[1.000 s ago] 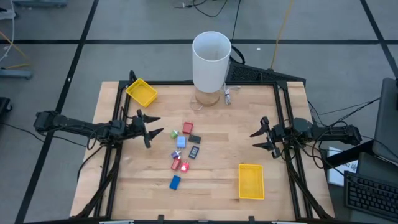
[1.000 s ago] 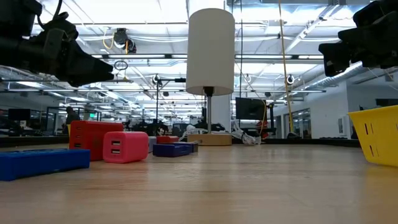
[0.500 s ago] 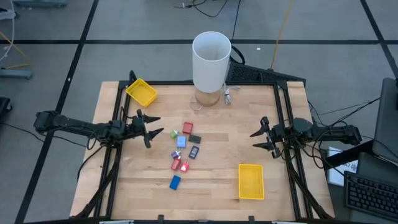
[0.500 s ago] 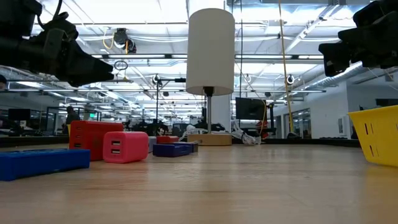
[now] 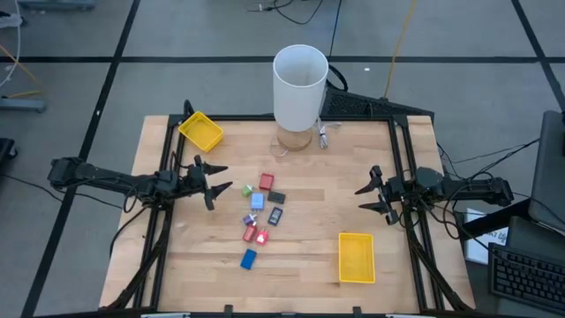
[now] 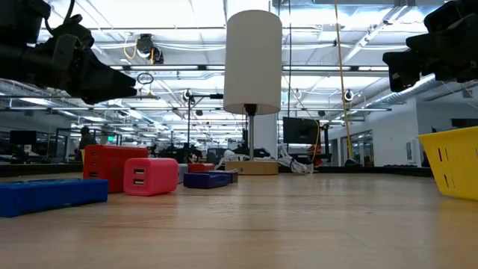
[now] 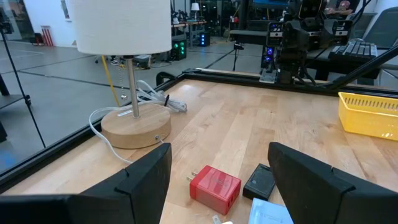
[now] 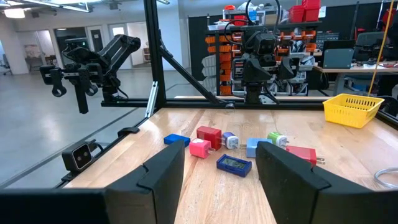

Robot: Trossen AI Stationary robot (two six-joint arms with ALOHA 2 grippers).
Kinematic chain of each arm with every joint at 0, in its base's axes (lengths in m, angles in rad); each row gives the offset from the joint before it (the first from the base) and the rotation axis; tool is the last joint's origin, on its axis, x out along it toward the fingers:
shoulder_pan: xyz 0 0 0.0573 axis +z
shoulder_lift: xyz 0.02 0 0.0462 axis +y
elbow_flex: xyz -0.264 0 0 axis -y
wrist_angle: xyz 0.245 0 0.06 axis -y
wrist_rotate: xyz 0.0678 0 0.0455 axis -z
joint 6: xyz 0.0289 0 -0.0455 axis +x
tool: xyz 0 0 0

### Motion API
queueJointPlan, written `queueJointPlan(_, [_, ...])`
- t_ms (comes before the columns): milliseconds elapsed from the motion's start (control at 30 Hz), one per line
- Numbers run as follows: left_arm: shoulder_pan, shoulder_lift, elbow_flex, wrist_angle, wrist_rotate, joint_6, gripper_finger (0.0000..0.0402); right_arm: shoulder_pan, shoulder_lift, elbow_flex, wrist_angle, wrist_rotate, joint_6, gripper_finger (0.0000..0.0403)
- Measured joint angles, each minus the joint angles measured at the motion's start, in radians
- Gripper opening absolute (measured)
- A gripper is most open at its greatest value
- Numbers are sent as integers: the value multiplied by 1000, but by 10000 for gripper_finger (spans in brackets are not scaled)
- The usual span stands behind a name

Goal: Pick & Place Office items

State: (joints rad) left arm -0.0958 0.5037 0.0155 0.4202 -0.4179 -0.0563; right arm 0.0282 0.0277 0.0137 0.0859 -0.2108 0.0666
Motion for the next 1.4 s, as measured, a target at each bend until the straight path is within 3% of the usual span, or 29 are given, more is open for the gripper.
queueJointPlan(1400, [0,0,0,25,0,2,271,0,0,0,0,0,0,187])
